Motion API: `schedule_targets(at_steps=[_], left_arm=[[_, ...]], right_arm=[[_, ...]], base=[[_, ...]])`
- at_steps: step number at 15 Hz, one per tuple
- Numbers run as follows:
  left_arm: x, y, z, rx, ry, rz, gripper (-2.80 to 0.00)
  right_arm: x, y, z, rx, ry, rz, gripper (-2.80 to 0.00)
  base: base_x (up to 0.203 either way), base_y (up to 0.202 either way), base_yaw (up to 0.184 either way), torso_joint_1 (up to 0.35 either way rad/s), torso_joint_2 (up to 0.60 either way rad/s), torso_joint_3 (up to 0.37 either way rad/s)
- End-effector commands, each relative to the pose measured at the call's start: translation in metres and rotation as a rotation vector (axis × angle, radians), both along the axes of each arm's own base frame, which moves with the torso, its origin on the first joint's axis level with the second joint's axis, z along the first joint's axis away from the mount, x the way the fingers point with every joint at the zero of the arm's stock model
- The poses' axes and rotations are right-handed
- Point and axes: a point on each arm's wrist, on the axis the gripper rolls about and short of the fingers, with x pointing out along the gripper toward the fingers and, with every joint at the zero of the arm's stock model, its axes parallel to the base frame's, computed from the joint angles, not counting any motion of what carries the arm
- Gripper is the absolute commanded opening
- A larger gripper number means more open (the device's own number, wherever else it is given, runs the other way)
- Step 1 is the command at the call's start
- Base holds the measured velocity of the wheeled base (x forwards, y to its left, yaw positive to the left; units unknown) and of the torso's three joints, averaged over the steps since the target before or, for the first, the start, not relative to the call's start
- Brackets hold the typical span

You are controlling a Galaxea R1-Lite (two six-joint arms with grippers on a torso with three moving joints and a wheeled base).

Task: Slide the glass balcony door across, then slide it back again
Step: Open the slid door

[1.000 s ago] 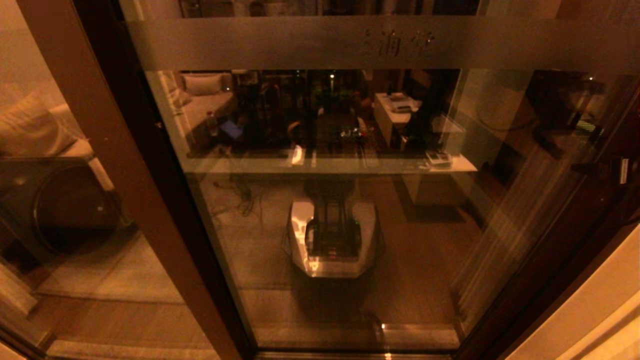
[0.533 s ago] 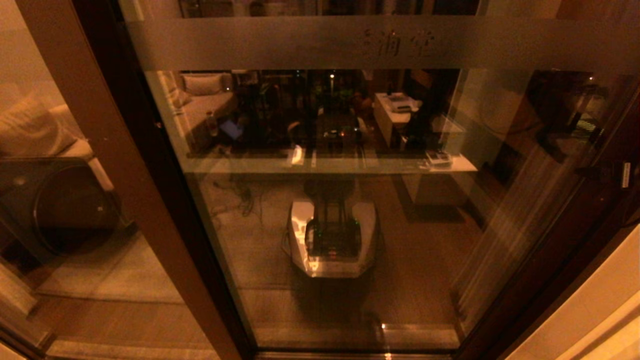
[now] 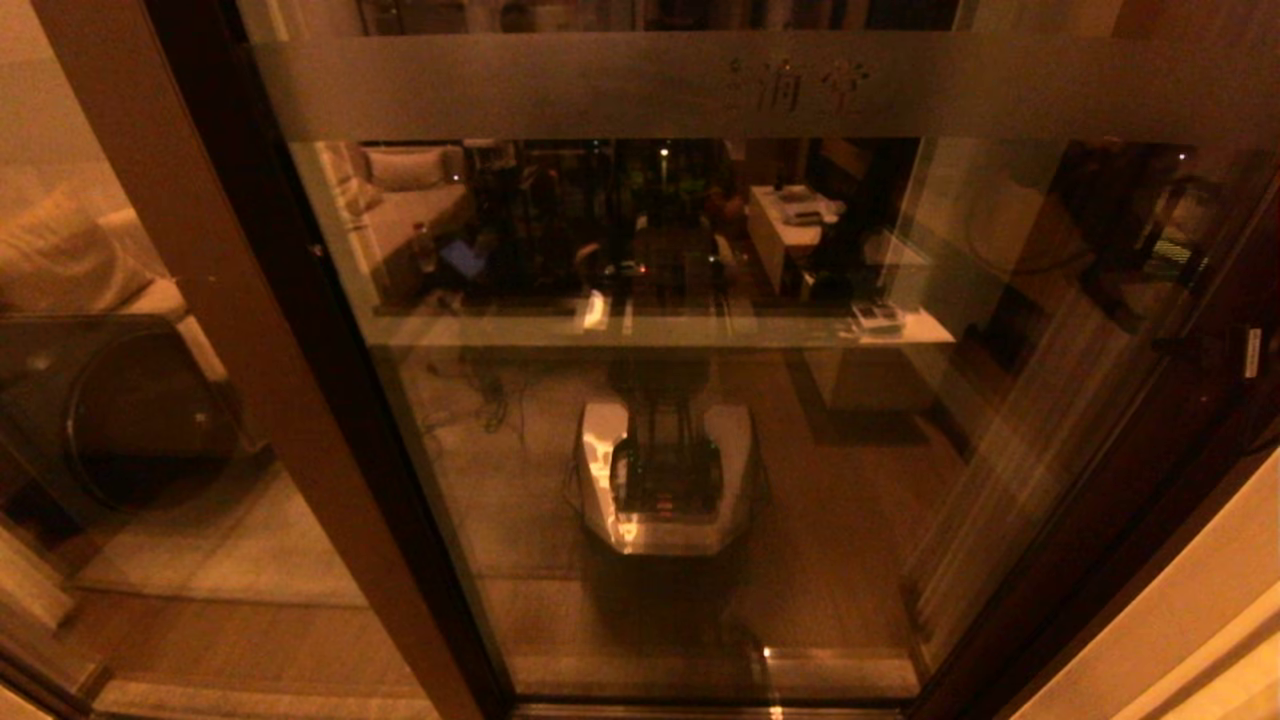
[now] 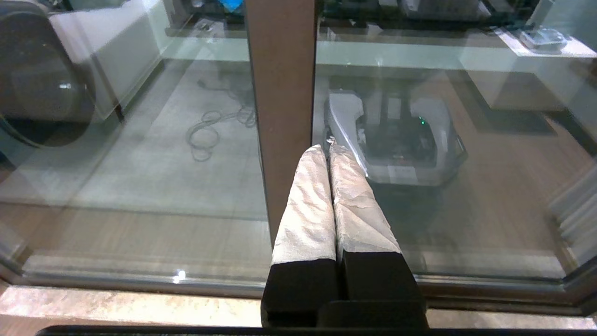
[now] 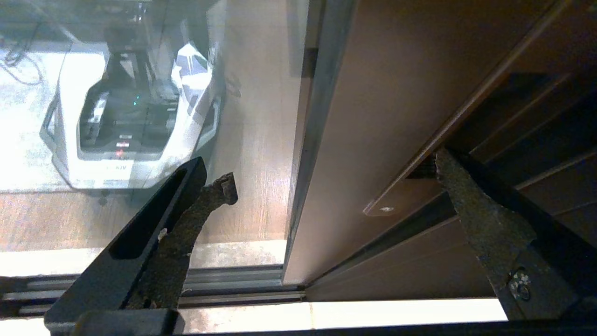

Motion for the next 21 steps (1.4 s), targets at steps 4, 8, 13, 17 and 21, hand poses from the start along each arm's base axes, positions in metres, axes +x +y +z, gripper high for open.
schedule_targets(at_steps=[4, 8, 13, 17, 21], left_arm=[[0.000, 0.000, 0.000, 0.000, 0.001, 0.001, -2.80], [0.000, 0.000, 0.000, 0.000, 0.001, 0.001, -2.80], [0.000, 0.000, 0.000, 0.000, 0.001, 0.001, -2.80], [0.000, 0.000, 0.000, 0.000, 0.001, 0.001, -2.80], [0.000, 0.000, 0.000, 0.000, 0.000, 0.001, -2.80]], right_arm=[[0.010, -0.007, -0.009, 0.004, 0.007, 0.002, 0.00], [0.013, -0.004, -0.011, 0.010, 0.008, 0.023, 0.00], [0.012, 0.011, -0.008, 0.016, 0.007, 0.054, 0.00], [0.012, 0.018, -0.009, 0.019, 0.013, 0.070, 0.00], [0.012, 0.020, -0.009, 0.020, 0.013, 0.076, 0.00]], base=[[0.000, 0.000, 0.000, 0.000, 0.00, 0.000], [0.000, 0.000, 0.000, 0.000, 0.00, 0.000], [0.000, 0.000, 0.000, 0.000, 0.00, 0.000], [0.000, 0.000, 0.000, 0.000, 0.00, 0.000], [0.000, 0.000, 0.000, 0.000, 0.00, 0.000]])
